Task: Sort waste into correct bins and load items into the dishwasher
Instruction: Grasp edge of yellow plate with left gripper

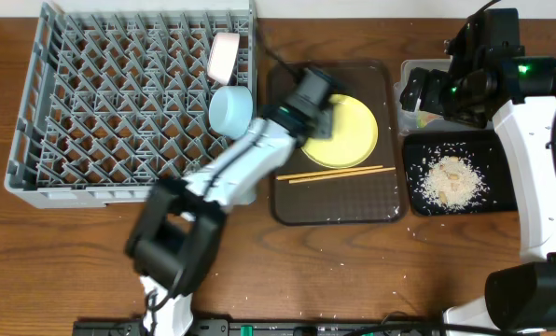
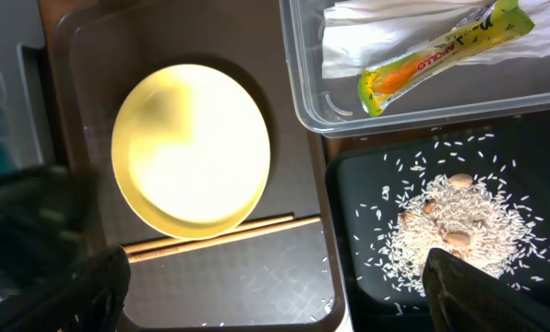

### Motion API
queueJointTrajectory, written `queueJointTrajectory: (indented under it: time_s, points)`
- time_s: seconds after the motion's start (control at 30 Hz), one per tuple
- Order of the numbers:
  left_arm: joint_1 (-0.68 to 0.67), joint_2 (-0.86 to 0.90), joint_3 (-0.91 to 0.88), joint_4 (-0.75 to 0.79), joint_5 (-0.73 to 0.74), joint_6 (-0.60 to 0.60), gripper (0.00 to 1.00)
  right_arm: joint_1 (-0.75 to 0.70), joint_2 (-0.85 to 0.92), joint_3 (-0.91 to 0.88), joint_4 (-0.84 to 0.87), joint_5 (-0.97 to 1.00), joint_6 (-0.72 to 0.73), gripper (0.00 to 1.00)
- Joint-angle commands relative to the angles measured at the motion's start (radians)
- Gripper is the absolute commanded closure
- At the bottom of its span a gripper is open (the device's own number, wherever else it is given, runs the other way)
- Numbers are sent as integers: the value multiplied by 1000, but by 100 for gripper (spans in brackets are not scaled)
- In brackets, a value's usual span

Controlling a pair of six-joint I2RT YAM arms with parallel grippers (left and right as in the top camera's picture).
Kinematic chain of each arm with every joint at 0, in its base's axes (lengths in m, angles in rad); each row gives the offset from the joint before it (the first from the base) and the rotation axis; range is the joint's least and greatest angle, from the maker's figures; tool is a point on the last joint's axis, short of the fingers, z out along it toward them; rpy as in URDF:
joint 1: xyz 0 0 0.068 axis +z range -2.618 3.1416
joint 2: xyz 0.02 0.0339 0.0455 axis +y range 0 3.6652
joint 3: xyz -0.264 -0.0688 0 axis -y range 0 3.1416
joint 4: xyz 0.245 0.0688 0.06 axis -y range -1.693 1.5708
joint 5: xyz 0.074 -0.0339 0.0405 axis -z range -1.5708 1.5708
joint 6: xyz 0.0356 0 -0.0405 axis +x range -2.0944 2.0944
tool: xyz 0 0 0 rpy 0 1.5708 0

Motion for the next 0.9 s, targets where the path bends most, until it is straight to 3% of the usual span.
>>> queueJointTrajectory:
  time_s: [0.0, 0.23, 0.77, 0.87]
  points:
    - [53, 35, 2, -19, 84, -96, 41, 10, 2, 5, -1, 6, -8, 1]
    - [47, 133, 2, -32, 126, -148, 52, 10, 2, 5, -1, 6, -8, 1]
    - [45, 280, 2, 5, 130, -272, 62, 10, 2, 5, -1, 6, -8, 1]
    - [45, 307, 2, 15, 130, -278, 73, 10, 2, 5, -1, 6, -8, 1]
